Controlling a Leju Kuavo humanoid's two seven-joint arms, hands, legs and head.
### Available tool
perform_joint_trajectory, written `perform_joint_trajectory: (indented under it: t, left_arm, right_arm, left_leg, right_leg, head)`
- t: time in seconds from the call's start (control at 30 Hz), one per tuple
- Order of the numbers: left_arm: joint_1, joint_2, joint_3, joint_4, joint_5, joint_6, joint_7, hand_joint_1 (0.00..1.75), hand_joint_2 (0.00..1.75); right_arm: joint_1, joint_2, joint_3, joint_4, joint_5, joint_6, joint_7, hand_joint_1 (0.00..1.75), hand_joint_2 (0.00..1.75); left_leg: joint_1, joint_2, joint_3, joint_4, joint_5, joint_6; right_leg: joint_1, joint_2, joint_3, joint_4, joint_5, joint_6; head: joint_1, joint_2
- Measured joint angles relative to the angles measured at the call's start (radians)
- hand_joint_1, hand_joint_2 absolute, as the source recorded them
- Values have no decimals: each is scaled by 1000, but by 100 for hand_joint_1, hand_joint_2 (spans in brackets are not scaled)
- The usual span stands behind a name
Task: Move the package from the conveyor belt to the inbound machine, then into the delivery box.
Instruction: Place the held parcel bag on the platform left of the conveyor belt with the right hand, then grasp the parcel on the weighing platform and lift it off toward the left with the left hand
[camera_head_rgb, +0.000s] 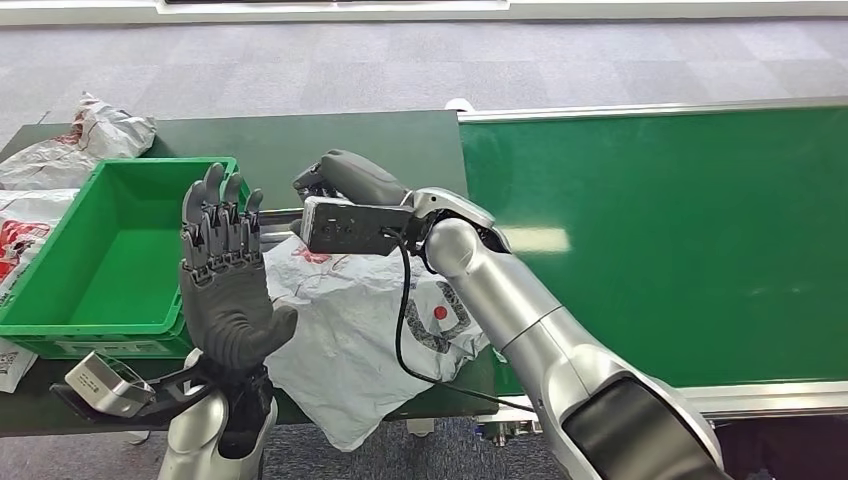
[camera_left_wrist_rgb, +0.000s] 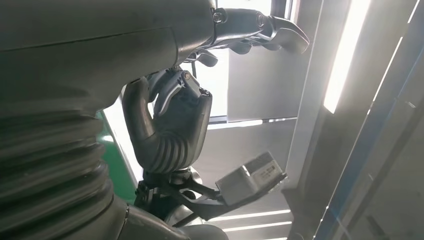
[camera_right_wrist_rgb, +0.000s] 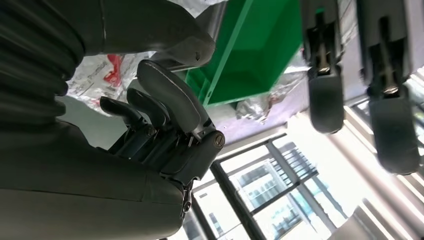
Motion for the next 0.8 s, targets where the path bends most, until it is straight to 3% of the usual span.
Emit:
perform_joint_trajectory:
  t: [0.2, 0.23, 0.33, 0.37, 0.43, 0.53, 0.6, 0.67, 0.73, 0.8]
  left_arm:
    - [12, -2, 0, -9, -4, 9, 0, 0, 175]
    - [15, -5, 2, -14, -2, 16, 0, 0, 175]
    - [27, -21, 16, -32, 13, 42, 0, 0, 175]
    - [32, -27, 23, -39, 17, 50, 0, 0, 175]
    - [48, -38, 40, -59, 17, 63, -1, 0, 175]
    - [77, -51, 59, -87, 5, 82, -1, 0, 175]
    - [96, -56, 68, -102, -2, 98, -2, 0, 175]
    - [113, -60, 75, -113, -5, 109, -2, 0, 175]
    - [119, -61, 76, -117, -6, 113, -2, 0, 175]
    - [120, -63, 76, -115, -7, 113, -2, 0, 175]
  right_arm:
    - [-3, 3, 16, 22, 11, -60, 43, 175, 175]
    - [-6, 3, 25, 30, 11, -82, 68, 167, 175]
    - [-24, 3, 75, 66, -2, -144, 156, 36, 175]
    - [-30, 3, 101, 78, -10, -173, 191, 0, 175]
    - [-37, 3, 168, 97, -42, -276, 259, 0, 175]
    - [-42, 3, 266, 110, -69, -531, 333, 0, 175]
    - [-41, 4, 296, 103, 31, -770, 402, 0, 175]
    - [-27, 4, 275, 63, 223, -986, 457, 0, 175]
    - [-2, 5, 217, -3, 384, -1064, 464, 0, 175]
    - [54, 6, 131, -123, 474, -1056, 433, 0, 175]
  left_leg:
    - [0, -1, 0, 0, 0, 0]
    - [0, -1, 0, 0, 0, 0]
    - [0, -1, -1, 0, 0, 0]
    - [0, -1, -1, 0, 0, 0]
    - [0, -1, -1, 0, 0, 0]
    - [0, -1, -1, 0, 0, 0]
    - [0, -2, -1, 0, 0, 0]
    - [0, -2, -1, 0, 0, 0]
    - [0, -2, -1, 0, 0, 0]
    - [0, -5, -1, 0, 0, 0]
  right_leg:
    - [0, 0, 0, 0, 0, 0]
    - [0, 0, 0, 0, 0, 0]
    - [0, 0, 0, 0, 0, 0]
    - [0, 0, 0, 0, 0, 0]
    - [0, 0, 0, 0, 0, 0]
    - [0, 0, 0, 0, 0, 0]
    - [0, 0, -1, 0, 0, 0]
    - [0, -1, -1, 0, -1, -1]
    - [0, -1, -1, 0, -1, -1]
    - [1, -3, 0, 0, -1, 0]
  head:
    - [0, 0]
    - [0, 0]
    - [0, 0]
    - [0, 0]
    - [0, 0]
    - [0, 0]
    - [0, 0]
    - [0, 0]
    - [0, 0]
    - [0, 0]
